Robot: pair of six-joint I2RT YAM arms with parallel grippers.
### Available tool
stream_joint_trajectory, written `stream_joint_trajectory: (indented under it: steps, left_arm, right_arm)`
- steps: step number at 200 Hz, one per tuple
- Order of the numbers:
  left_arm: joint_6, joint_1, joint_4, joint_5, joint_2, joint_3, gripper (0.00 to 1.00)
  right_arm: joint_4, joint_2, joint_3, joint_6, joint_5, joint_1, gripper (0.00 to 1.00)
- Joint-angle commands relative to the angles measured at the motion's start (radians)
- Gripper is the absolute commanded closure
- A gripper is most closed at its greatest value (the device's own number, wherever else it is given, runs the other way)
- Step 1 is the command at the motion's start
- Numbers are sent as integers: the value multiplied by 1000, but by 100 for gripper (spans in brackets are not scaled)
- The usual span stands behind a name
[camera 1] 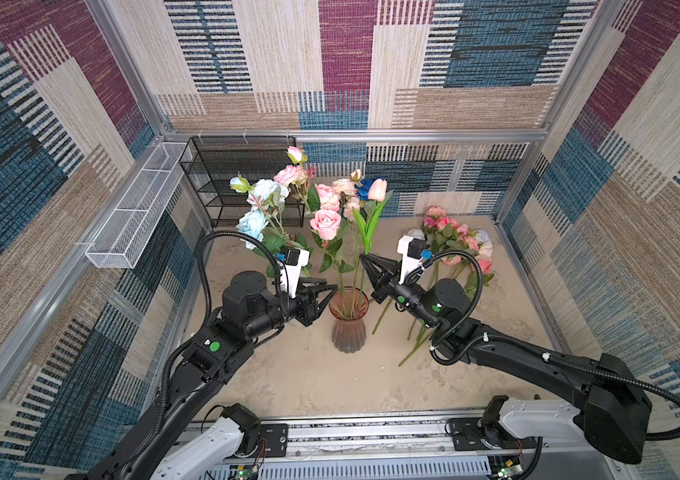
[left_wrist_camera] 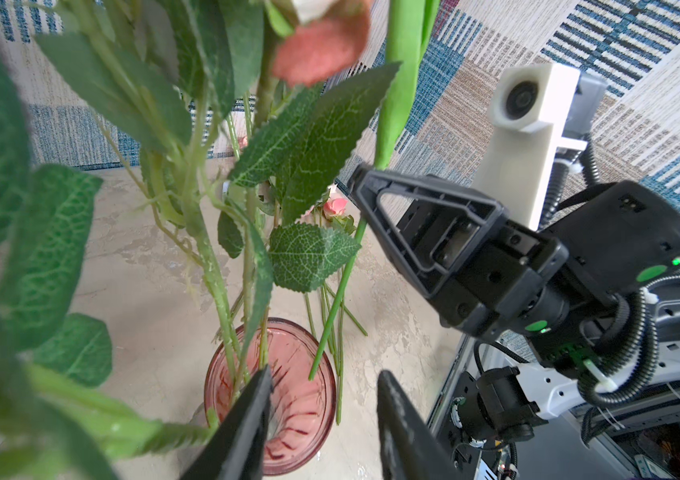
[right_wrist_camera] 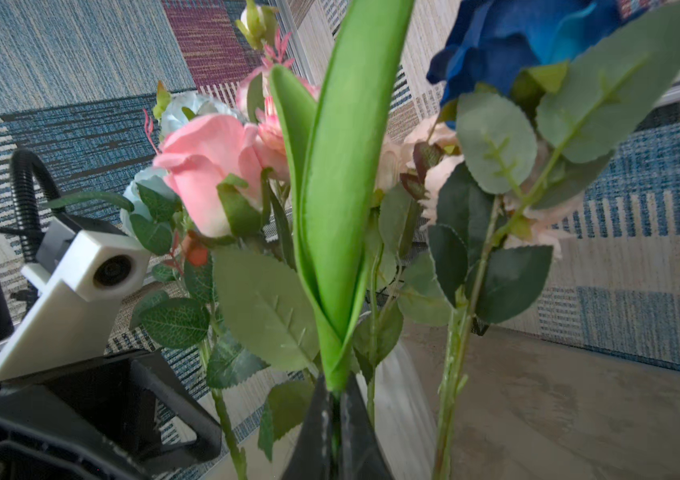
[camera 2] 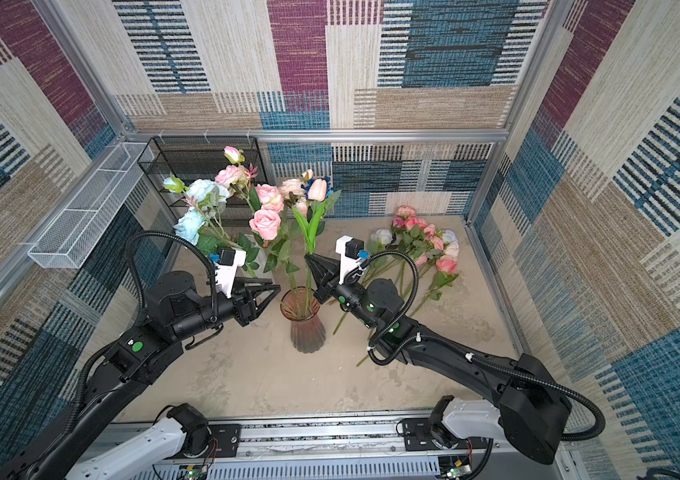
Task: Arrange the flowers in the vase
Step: 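Lift the pink tulip and lower its stem into the pink glass vase, then release the tulip and move the right gripper back to the pile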
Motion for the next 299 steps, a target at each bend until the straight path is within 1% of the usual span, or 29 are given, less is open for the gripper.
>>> stream_joint_trajectory:
  steps: [1, 9, 27, 35, 51, 76, 110, 135, 148, 161, 175, 189, 198, 208, 218, 247, 255, 275, 299]
  left_arm:
    - [-4, 1, 19, -2, 0, 2, 56]
    - [-4, 0, 18, -2, -2, 2, 57]
    - [-1, 0, 14, -2, -3, 5, 56]
    - [-2, 0, 14, -2, -3, 5, 56]
    - [-1, 0, 15, -2, -5, 5, 56]
    - [0, 0, 15, -2, -3, 5, 56]
    - [0, 0, 17, 0, -3, 5, 56]
    - [-2, 0, 20, 3, -2, 6, 55]
    - [-1, 0, 19, 4, -3, 8, 56]
    - [1, 0, 15, 4, -4, 10, 55]
    - [1, 0, 12, 4, -5, 11, 55]
    - [1, 0, 7, 6, -7, 13, 55]
    - [0, 0, 6, 7, -6, 13, 55]
    - [0, 0, 5, 13, -6, 14, 55]
    - [-3, 0, 7, 17, -7, 14, 55]
    - [-9, 0, 19, 27, -5, 10, 55]
    - [-11, 0, 22, 28, -3, 8, 55]
    - [-10, 0, 20, 30, 4, 11, 55]
    - [-10, 0, 18, 29, 1, 11, 55]
  right_arm:
    - [-40, 6, -14, 32, -45, 10, 94]
    - [-73, 5, -17, 38, -66, 10, 88]
    - [-180, -8, -4, 45, -125, 11, 62]
    - [-234, -19, 7, 43, -139, 12, 55]
    - [-336, -63, 9, 36, -136, 12, 47]
    - [-490, -137, 11, 19, -133, 11, 39]
    - [-672, -224, 17, 12, -112, 12, 32]
    - [-744, -263, 23, 9, -107, 11, 30]
    - [-771, -249, 53, -3, -103, 11, 30]
    - [-812, -193, 117, -15, -102, 11, 33]
    - [-898, -83, 227, -22, -96, 7, 35]
    - [-1049, 47, 368, -25, -101, -6, 35]
    - [-1150, 125, 451, -26, -124, -20, 35]
    - [-1224, 173, 500, -33, -141, -26, 33]
    - [-1245, 176, 505, -33, -153, -26, 31]
    - [-1290, 102, 502, -30, -125, -26, 22]
    - [-1302, 91, 494, -30, -132, -25, 16]
    - [-1331, 91, 460, -29, -135, -25, 15]
    - [-1303, 34, 387, -17, -123, -25, 15]
